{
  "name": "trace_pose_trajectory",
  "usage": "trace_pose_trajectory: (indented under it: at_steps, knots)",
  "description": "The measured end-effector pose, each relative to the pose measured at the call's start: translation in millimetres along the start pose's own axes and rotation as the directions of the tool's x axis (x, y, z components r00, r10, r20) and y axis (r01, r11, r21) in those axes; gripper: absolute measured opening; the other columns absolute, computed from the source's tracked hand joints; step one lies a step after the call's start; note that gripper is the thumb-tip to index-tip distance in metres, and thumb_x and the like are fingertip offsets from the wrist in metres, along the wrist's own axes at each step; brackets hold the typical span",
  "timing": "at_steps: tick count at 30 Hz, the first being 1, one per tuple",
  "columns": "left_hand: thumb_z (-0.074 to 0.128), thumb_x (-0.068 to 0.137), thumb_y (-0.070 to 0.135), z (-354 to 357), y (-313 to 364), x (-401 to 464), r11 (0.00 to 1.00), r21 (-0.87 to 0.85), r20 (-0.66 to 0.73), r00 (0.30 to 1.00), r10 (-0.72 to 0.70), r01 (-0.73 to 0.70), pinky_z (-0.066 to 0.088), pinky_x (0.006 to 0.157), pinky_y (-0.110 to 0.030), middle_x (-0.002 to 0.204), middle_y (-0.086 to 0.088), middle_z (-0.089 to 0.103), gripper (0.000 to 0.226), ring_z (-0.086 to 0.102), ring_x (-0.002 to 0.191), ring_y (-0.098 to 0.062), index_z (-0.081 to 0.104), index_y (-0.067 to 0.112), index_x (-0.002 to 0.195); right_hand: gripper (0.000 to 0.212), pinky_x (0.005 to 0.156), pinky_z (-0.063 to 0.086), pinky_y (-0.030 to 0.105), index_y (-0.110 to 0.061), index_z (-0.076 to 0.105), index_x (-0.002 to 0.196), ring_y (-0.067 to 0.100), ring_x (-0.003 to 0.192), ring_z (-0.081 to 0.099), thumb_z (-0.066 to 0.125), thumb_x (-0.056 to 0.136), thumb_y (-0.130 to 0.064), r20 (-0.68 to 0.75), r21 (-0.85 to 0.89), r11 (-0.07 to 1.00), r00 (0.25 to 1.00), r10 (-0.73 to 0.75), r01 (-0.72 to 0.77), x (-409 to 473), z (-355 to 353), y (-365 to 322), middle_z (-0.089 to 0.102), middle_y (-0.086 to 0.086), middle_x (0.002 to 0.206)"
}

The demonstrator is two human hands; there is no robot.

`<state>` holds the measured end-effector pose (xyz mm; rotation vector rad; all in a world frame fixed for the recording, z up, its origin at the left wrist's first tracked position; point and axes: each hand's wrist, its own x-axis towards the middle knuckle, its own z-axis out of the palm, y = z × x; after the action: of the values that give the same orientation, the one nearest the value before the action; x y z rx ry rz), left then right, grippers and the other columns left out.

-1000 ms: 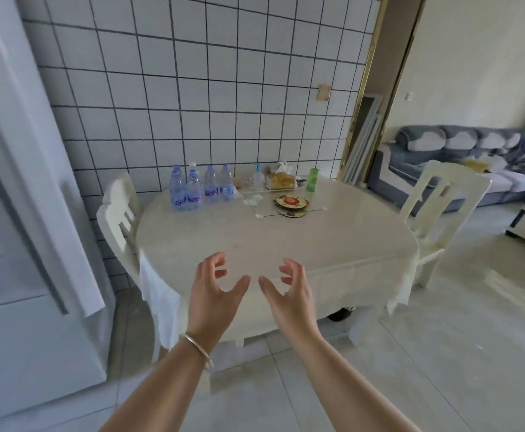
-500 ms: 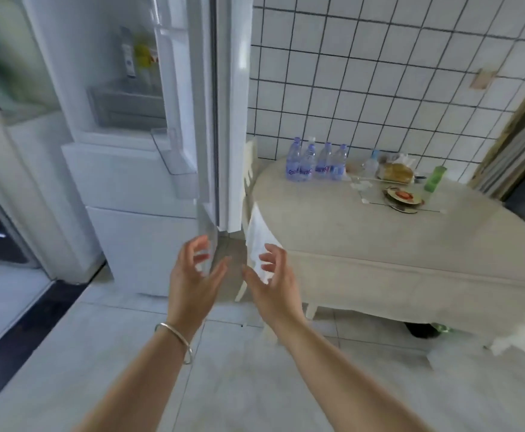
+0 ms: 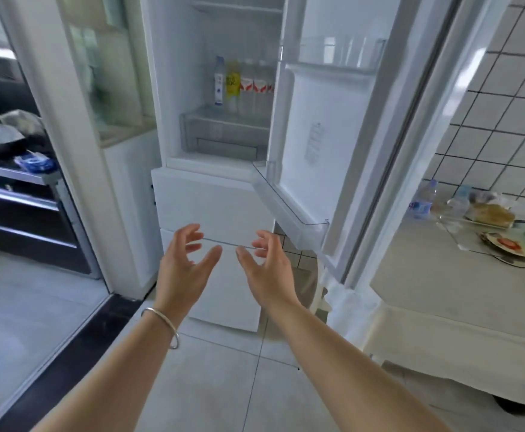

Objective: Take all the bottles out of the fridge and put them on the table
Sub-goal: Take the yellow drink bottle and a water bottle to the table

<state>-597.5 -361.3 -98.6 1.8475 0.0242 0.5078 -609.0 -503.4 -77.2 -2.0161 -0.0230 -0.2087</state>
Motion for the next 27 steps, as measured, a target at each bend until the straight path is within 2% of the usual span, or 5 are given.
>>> trace_pose_trajectory:
  at_steps: [3,12,20,23,27]
  knots:
    - [0.071,0.081,0.026,-26.0,-15.1,56.9,1.0,-0.018,0.014,1.0,0.014,-0.014,0.047,0.088,-0.032,0.112,0.005,0.058,0.045,0.058,0.103,-0.016,0.048,0.027,0.12,0.048,0.094,0.043,0.029,-0.028,0.039,0.129,0.007,0.109,0.05,0.056,0.087,-0.043,-0.023,0.023,1.0,1.0,0.013,-0.013,42.9,38.5,-23.2,0.051,-0.011,0.118]
    - [0.069,0.081,0.033,-37.4,-63.6,198.0,1.0,-0.018,0.03,0.999,0.015,-0.014,0.044,0.081,-0.02,0.113,0.007,0.06,0.047,0.059,0.103,-0.012,0.048,0.027,0.123,0.046,0.091,0.043,0.03,-0.026,0.04,0.129,0.011,0.106,0.053,0.053,0.088,-0.041,-0.064,0.045,0.998,0.997,0.053,-0.05,179.3,123.0,-42.6,0.052,-0.009,0.118]
    - [0.065,0.086,0.027,-15.2,-104.2,368.3,0.993,-0.115,-0.006,0.999,-0.039,0.038,0.042,0.068,-0.016,0.107,0.008,0.06,0.034,0.06,0.099,-0.01,0.048,0.031,0.116,0.044,0.091,0.04,0.031,-0.018,0.042,0.13,0.014,0.101,0.051,0.05,0.09,-0.036,-0.089,0.117,0.992,0.994,0.064,-0.053,373.7,183.6,-60.4,0.054,-0.002,0.12]
    - [0.069,0.079,0.034,-8.1,-109.9,435.5,0.989,-0.145,-0.017,0.999,-0.04,0.037,0.041,0.068,-0.016,0.103,0.011,0.06,0.039,0.06,0.096,-0.008,0.048,0.033,0.112,0.044,0.089,0.038,0.029,-0.016,0.045,0.129,0.019,0.109,0.054,0.052,0.09,-0.035,-0.131,0.129,0.99,0.989,0.076,-0.059,451.3,193.7,-70.7,0.058,0.0,0.119]
    - [0.068,0.084,0.027,7.0,-111.2,510.0,0.993,-0.121,-0.008,1.0,0.006,-0.007,0.043,0.071,-0.018,0.103,0.008,0.061,0.036,0.061,0.095,-0.005,0.05,0.03,0.116,0.045,0.085,0.035,0.028,-0.014,0.044,0.13,0.022,0.112,0.054,0.052,0.09,-0.034,-0.165,0.156,0.985,0.982,0.093,-0.067,530.8,202.5,-75.6,0.059,0.002,0.12]
